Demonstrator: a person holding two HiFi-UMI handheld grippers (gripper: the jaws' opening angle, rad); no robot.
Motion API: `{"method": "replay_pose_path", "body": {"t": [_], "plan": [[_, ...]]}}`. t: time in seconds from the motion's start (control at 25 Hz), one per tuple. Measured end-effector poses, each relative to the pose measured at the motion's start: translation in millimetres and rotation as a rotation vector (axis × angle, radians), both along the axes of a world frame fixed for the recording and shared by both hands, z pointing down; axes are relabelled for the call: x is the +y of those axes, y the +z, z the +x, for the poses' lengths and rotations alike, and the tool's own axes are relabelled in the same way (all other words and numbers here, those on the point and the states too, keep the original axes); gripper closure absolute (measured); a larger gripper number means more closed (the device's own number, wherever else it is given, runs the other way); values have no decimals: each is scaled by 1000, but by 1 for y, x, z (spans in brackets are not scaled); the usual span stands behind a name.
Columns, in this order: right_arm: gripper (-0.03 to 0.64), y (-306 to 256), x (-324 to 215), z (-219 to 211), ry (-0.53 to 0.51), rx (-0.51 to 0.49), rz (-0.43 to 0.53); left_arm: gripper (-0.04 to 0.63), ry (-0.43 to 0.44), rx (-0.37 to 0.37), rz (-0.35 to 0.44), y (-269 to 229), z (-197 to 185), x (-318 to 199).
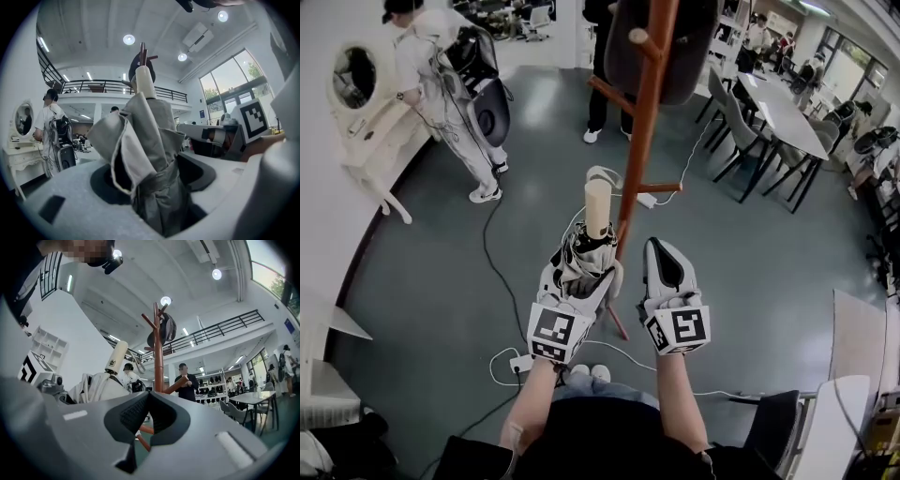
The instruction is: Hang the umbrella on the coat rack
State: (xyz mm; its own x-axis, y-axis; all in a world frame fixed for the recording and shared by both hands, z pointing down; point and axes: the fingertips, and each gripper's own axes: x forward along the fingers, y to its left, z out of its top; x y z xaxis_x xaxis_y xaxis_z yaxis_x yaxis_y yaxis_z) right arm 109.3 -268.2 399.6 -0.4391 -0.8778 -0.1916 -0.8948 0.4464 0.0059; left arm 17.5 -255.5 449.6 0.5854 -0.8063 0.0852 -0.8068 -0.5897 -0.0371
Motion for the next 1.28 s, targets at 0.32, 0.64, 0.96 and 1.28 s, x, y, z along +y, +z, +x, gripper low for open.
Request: {"method": "replay_pose_path", "body": {"t": [0.32, 0.64, 0.96, 1.28], "plan": [[609, 3, -34, -6, 1, 13, -8, 299, 51, -31, -19, -2, 5, -24], [609, -61, -43, -11, -62, -13, 56, 299, 122, -59, 5, -73, 6, -24], [608, -143, -34, -27, -106, 19, 51, 299, 149, -84, 46, -132, 3, -5], [609, -163, -17, -31, -118, 34, 77, 299, 168, -62, 146, -181, 4, 12]]}}
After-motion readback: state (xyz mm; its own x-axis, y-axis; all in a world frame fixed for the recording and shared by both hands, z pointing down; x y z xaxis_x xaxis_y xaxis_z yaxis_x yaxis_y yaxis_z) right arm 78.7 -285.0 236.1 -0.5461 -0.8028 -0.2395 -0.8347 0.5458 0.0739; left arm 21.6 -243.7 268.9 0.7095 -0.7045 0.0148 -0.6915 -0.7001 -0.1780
